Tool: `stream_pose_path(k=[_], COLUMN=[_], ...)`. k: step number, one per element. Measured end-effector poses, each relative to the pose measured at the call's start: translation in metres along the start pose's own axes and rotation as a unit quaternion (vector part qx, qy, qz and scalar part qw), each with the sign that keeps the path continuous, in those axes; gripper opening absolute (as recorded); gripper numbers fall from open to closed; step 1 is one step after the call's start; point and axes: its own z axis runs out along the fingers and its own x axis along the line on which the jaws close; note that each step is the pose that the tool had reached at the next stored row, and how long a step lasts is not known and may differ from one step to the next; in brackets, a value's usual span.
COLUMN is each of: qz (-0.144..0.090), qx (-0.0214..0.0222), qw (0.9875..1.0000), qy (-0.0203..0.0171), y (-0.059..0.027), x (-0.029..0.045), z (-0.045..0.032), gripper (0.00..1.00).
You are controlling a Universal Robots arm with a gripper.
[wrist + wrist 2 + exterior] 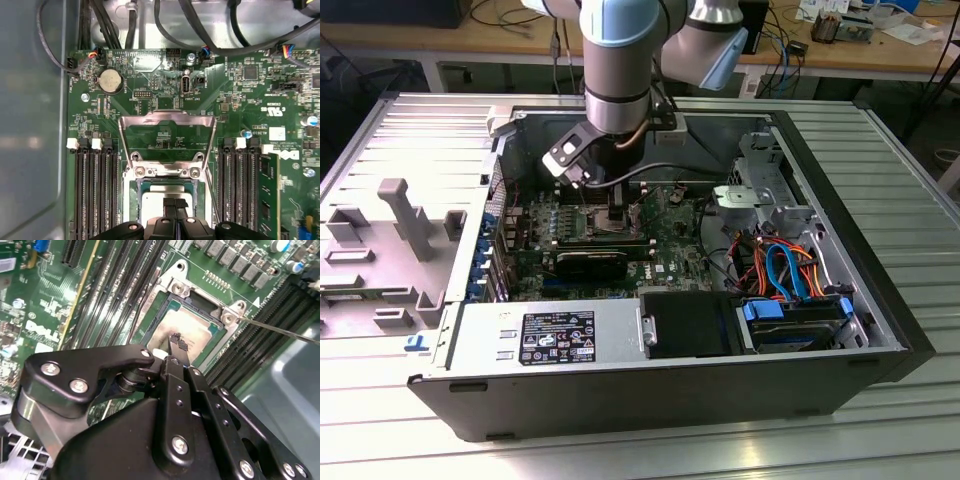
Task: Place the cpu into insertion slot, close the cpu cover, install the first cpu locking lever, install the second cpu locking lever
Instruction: 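Place the cpu into insertion slot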
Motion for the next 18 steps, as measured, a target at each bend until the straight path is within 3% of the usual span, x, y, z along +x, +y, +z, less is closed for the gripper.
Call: stream_pose_path(k=[10,18], qz=[0.000,0.000], qx=[0.0001,0.0001], qw=[1.0000,1.0000], qy=[-0.0001,-0.0001], y=[0.0005,0.0006], x=[0.0006,0.0009], z=[-0.0320,-0.0454], gripper=[0.11,0.11])
